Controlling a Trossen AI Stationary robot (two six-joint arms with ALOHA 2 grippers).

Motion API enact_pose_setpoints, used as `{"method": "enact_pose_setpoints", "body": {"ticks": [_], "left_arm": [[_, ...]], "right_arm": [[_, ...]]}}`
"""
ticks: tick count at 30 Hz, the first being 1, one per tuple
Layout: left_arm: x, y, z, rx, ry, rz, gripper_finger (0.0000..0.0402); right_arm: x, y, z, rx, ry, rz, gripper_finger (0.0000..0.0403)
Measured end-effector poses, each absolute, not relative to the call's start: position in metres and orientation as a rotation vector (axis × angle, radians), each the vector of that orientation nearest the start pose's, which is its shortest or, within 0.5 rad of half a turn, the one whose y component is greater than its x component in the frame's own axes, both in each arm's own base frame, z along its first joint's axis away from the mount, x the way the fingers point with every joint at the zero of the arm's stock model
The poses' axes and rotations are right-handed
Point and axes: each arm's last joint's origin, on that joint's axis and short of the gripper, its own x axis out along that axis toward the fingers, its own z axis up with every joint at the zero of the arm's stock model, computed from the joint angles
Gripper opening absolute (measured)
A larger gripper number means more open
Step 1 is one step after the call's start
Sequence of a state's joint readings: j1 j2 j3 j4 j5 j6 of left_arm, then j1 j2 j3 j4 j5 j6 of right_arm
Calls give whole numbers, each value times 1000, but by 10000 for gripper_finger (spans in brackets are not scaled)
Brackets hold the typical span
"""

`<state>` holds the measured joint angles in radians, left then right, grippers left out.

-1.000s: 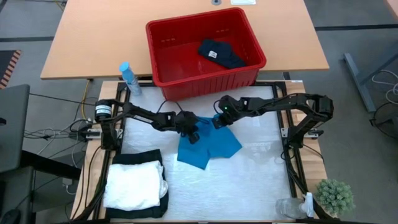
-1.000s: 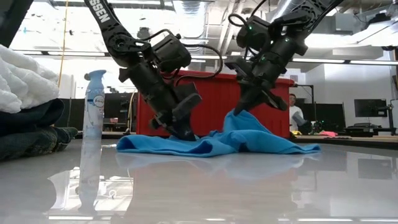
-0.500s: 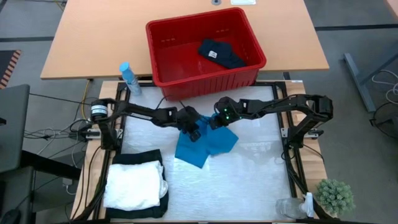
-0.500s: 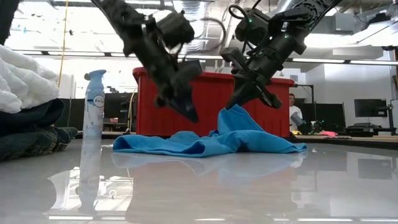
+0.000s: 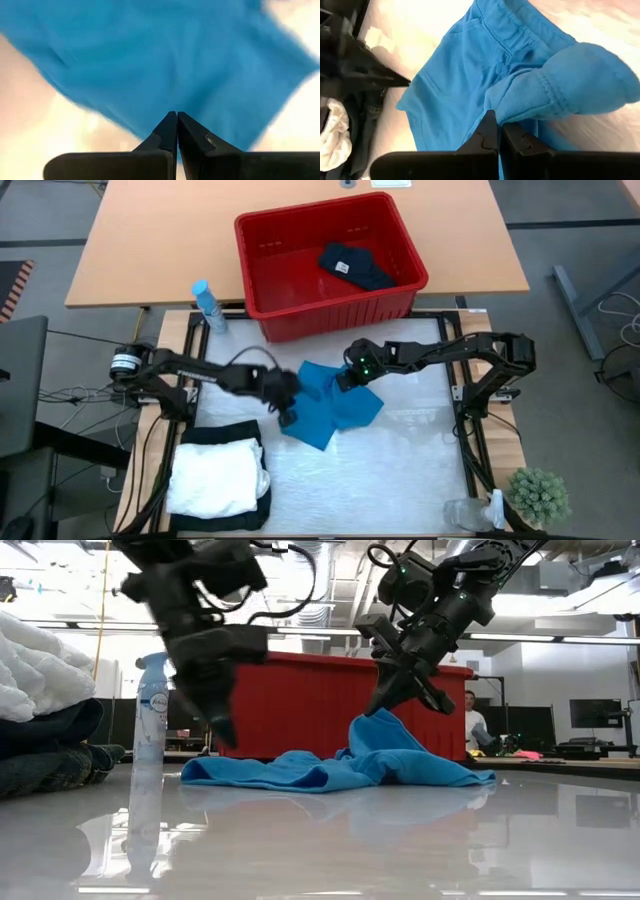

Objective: Fold Laundry from Bin
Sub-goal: Fold the blue shorts from the red bin

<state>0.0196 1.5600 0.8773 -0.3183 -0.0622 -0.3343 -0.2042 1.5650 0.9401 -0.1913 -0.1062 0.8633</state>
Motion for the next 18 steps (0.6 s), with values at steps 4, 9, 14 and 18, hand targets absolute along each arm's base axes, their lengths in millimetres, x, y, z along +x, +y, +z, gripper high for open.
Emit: {"method": "enact_pose_setpoints", "body": {"ticks": [4, 9, 14, 18], "left_arm": [[288, -29, 165, -279, 995, 231, 0], [281, -50, 157, -269, 989, 323, 0], [285, -53, 142, -311, 986, 347, 0], [297, -55, 127, -362, 966, 315, 0]], "right_arm": [[312, -61, 202, 933, 727, -435, 19], [312, -61, 202, 919, 731, -430, 19], [312, -61, 202, 918, 728, -427, 19], [313, -61, 202, 922, 731, -413, 19]]}}
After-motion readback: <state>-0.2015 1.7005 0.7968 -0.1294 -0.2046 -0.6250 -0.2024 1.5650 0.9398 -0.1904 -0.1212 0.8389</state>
